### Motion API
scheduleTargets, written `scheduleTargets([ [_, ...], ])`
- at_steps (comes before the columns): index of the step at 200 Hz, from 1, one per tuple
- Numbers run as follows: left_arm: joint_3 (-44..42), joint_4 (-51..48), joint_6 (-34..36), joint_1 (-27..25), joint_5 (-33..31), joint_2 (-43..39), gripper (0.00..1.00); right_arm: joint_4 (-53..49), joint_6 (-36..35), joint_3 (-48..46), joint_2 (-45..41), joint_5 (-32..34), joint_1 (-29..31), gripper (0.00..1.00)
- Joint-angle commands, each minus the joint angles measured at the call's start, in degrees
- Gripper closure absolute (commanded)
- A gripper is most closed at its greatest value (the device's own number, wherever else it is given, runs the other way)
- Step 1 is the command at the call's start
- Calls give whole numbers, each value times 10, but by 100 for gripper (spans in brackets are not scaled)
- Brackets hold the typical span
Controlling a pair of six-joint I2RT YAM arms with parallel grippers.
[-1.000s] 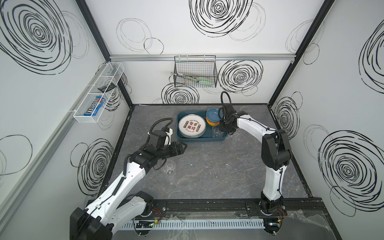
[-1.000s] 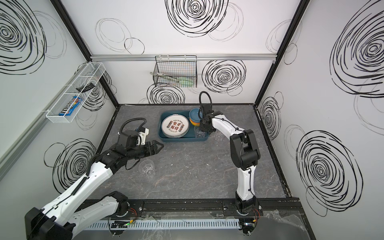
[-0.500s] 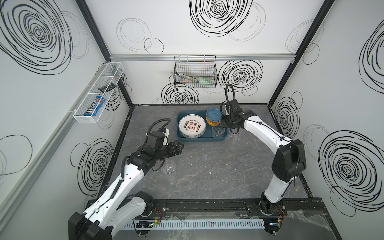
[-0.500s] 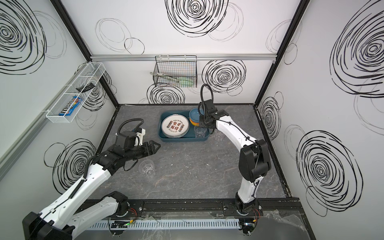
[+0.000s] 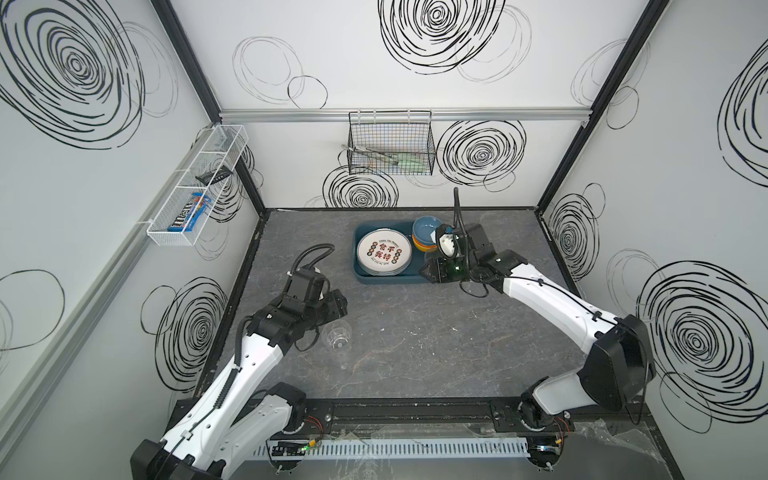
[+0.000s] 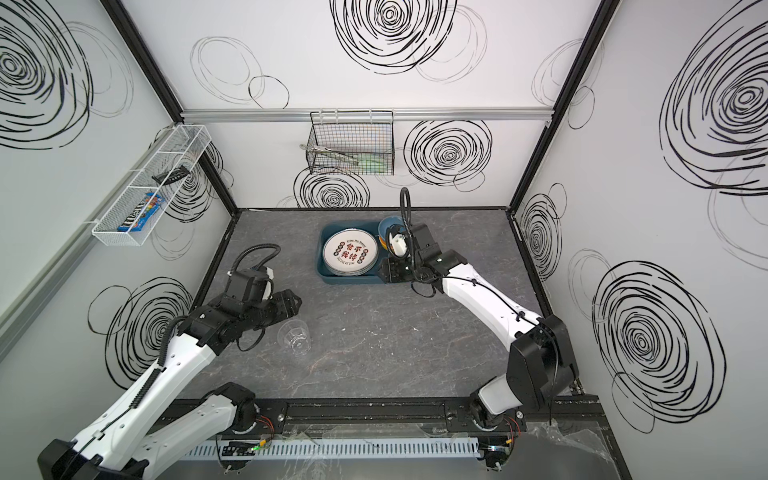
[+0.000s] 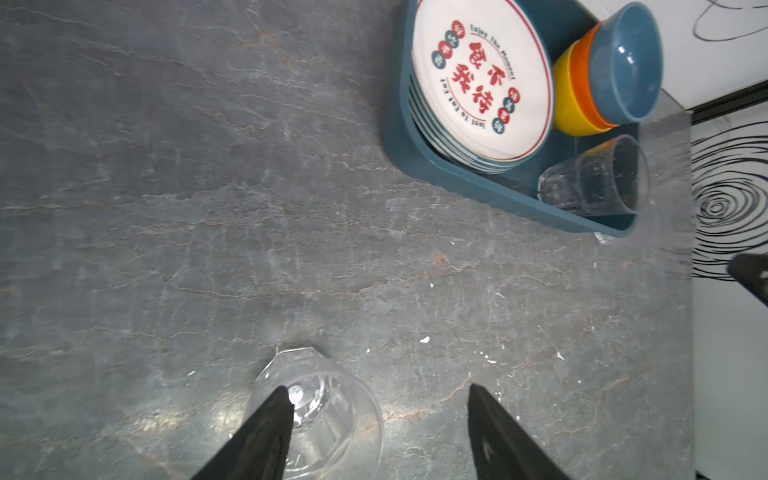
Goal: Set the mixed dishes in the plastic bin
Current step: 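Grasp the second clear cup on the table with the left gripper while the right approaches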
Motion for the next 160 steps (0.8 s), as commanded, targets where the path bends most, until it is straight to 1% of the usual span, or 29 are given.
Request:
scheduleTargets([
  [1, -8, -41, -26, 5, -49, -17, 31, 57, -28, -29, -32, -79, 28, 51],
  [19, -24, -58, -50, 5, -68, -30, 32, 71, -33, -55, -46, -92, 48, 51],
  [36, -40, -74, -75, 5, -86, -36, 36, 80, -34, -75, -53, -94, 58, 51],
  [47, -53, -79, -87, 5, -89, -38, 37, 84, -32, -85, -54, -94, 59, 51],
  [78, -98, -67, -112, -4, -65, -44, 42, 92, -28, -106, -60, -92, 60, 51],
  [114, -134, -53, -130, -18, -61, -51, 49, 96, -29, -113, -67, -84, 60, 51],
  [139, -143, -43, -135, -25, -54, -48, 57, 96, -30, -116, -64, -79, 60, 51],
  [150, -145, -41, -135, -27, -51, -45, 59, 95, -30, -118, -63, -77, 59, 51],
  [160, -144, -40, -133, -28, -49, -42, 63, 96, -29, -119, -63, -75, 59, 51],
])
